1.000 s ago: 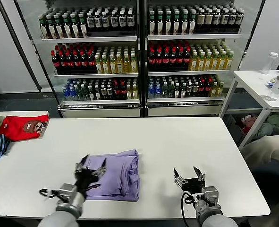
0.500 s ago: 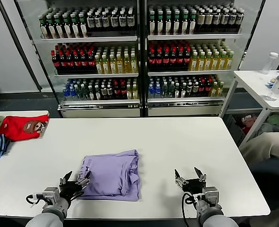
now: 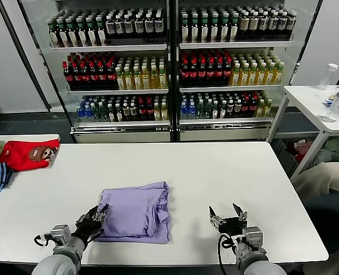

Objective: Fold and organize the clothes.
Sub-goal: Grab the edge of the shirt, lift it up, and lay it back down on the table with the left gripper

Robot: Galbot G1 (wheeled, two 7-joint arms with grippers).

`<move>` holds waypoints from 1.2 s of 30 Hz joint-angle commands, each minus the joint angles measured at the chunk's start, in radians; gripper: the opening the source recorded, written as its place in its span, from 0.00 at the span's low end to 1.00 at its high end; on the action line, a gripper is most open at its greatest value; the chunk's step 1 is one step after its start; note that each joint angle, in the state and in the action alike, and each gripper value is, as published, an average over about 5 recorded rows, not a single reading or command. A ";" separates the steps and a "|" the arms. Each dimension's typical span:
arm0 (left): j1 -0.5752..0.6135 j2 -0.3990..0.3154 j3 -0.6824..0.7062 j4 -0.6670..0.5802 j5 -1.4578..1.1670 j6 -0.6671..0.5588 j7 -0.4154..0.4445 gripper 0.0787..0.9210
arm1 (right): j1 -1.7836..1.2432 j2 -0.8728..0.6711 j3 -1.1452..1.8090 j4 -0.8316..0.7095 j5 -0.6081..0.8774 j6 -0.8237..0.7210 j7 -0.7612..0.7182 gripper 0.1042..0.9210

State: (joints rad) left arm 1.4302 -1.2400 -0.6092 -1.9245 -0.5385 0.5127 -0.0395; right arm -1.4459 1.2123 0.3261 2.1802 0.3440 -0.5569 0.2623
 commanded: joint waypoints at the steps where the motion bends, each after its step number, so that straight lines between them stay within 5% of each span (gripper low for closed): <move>1: 0.029 0.015 -0.037 -0.066 -0.030 0.001 -0.002 0.34 | -0.002 -0.001 0.000 0.005 0.011 -0.005 0.000 0.88; 9: 0.052 0.146 -0.328 -0.311 -0.044 0.068 -0.018 0.08 | -0.001 -0.003 -0.001 0.004 0.010 -0.005 0.000 0.88; 15: 0.085 0.325 -0.628 -0.157 0.047 0.069 0.113 0.01 | -0.002 -0.005 0.004 -0.001 0.011 -0.001 -0.005 0.88; 20: 0.091 0.394 -0.643 -0.032 0.064 0.069 0.172 0.01 | 0.001 -0.001 0.004 -0.009 0.012 0.004 -0.010 0.88; 24: 0.060 0.332 -0.480 -0.123 -0.002 0.069 0.137 0.01 | -0.004 0.004 0.005 -0.008 0.010 0.005 -0.009 0.88; 31: 0.016 0.076 0.036 -0.424 0.017 0.071 0.039 0.01 | -0.021 -0.001 0.028 0.014 0.008 0.003 -0.007 0.88; 36: 0.001 -0.101 0.334 -0.430 0.134 0.070 0.035 0.01 | -0.032 0.008 0.028 0.015 -0.004 0.003 -0.007 0.88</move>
State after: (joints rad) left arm 1.4698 -1.0627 -0.8388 -2.1866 -0.5222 0.5802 0.0283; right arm -1.4703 1.2164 0.3471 2.1885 0.3468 -0.5537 0.2554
